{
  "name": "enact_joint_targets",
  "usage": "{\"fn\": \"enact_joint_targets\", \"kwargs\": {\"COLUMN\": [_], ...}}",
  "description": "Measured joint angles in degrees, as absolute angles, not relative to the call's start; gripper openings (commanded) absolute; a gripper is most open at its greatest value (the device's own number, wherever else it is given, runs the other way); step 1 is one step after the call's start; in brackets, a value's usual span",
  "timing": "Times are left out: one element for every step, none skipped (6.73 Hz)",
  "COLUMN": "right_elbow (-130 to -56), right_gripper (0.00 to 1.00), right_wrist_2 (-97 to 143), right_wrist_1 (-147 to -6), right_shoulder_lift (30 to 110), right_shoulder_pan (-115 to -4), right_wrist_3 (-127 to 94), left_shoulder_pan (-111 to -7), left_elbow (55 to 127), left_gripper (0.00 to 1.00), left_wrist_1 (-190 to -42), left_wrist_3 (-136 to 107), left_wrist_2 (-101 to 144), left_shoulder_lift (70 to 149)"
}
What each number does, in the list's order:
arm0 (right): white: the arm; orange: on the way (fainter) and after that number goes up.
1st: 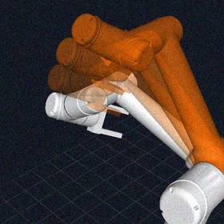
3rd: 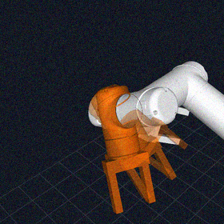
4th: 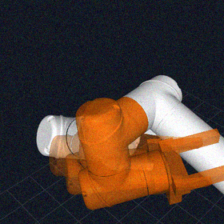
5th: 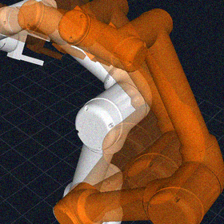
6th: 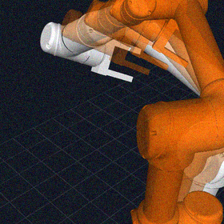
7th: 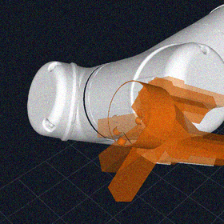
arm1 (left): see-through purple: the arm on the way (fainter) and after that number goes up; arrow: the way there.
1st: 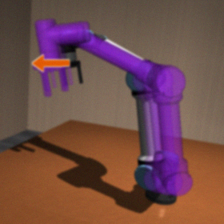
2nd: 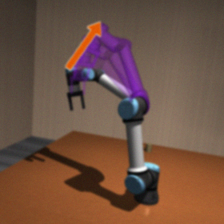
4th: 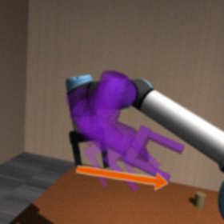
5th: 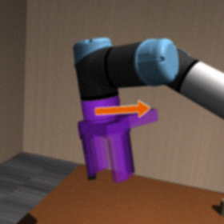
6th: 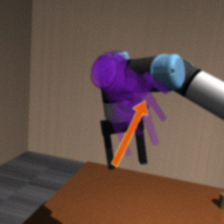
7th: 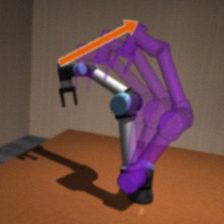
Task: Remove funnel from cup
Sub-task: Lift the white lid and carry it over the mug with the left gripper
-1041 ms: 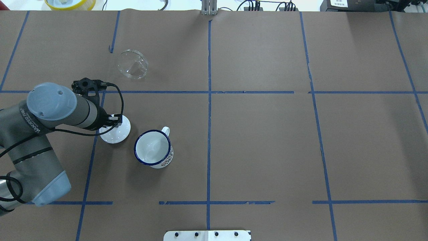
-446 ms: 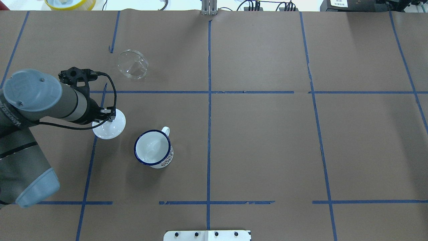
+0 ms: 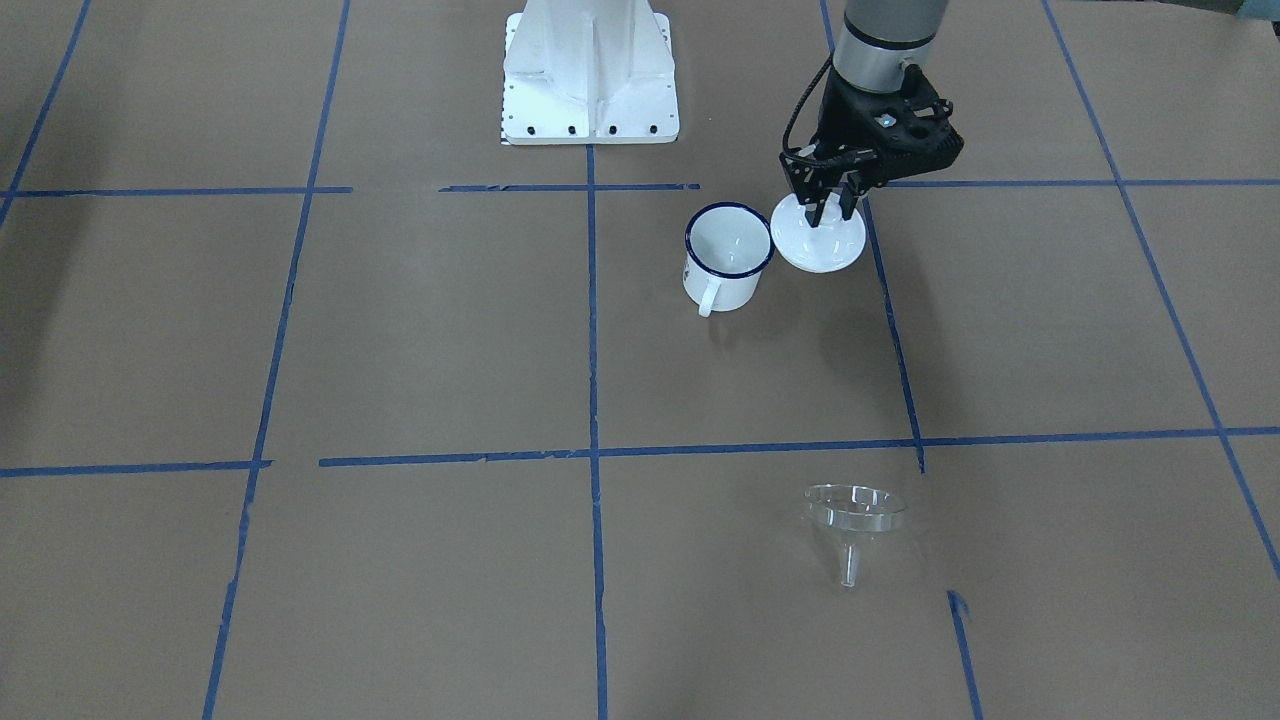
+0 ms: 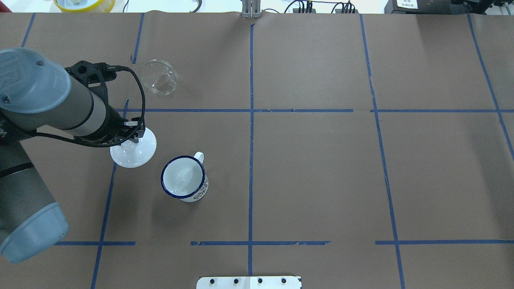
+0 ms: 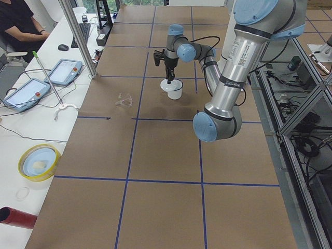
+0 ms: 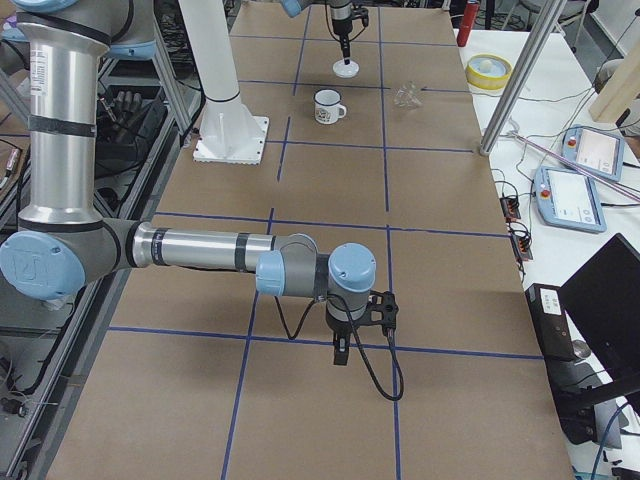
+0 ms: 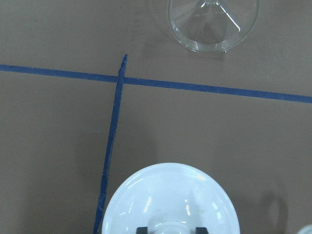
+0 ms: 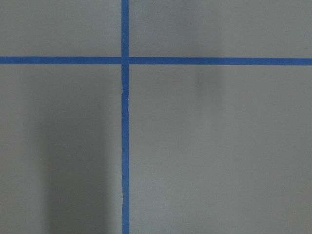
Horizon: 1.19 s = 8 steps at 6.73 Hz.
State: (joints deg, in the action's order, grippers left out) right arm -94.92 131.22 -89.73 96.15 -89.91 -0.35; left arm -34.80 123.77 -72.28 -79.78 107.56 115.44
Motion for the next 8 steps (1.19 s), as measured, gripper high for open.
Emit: {"fn": "enact_joint_targets", "kwargs": {"right_elbow": [-94.9,-94.9,-94.9,-94.9,-94.9,-94.9,-94.9,-94.9], "right_gripper": [1.00,1.00,1.00,1.00,1.00,1.00,1.00,1.00], "right_wrist_2": [131.2,131.2,131.2,131.2,131.2,131.2,131.2,131.2], "right_wrist_1": [-89.7,-89.7,-89.7,-89.7,-89.7,-89.7,-89.7,-89.7], "right_shoulder_lift": [96.2,96.2,96.2,96.2,96.2,96.1,96.2,96.2], "right_shoulder_pan": [-89.9,-89.9,-89.9,-89.9,-89.9,-89.9,-89.9,-89.9], "right_wrist_3": [-0.4,-0.4,-0.4,-0.4,-0.4,-0.4,-0.4,-0.4], "left_shoulder_pan": [-32.0,-30.3,-29.3,-28.9,-28.8,-28.8,-28.8,-28.8], "left_elbow": [122.8,121.7,120.7,119.8,119.0,118.3,117.7,117.1], "left_gripper": [0.00,0.00,0.00,0.00,0.00,0.00,0.00,0.00], "left_wrist_1": [-71.8,-71.7,-71.7,-71.8,-72.3,-72.8,-73.4,-74.2], "left_wrist_3": [-83.6,-85.8,-86.8,-87.1,-87.1,-87.0,-86.8,-86.7], "left_wrist_2": [107.4,107.3,107.2,107.2,107.2,107.2,107.2,107.2], "left_shoulder_lift": [117.5,119.3,120.4,121.0,121.2,121.3,121.2,121.2]}}
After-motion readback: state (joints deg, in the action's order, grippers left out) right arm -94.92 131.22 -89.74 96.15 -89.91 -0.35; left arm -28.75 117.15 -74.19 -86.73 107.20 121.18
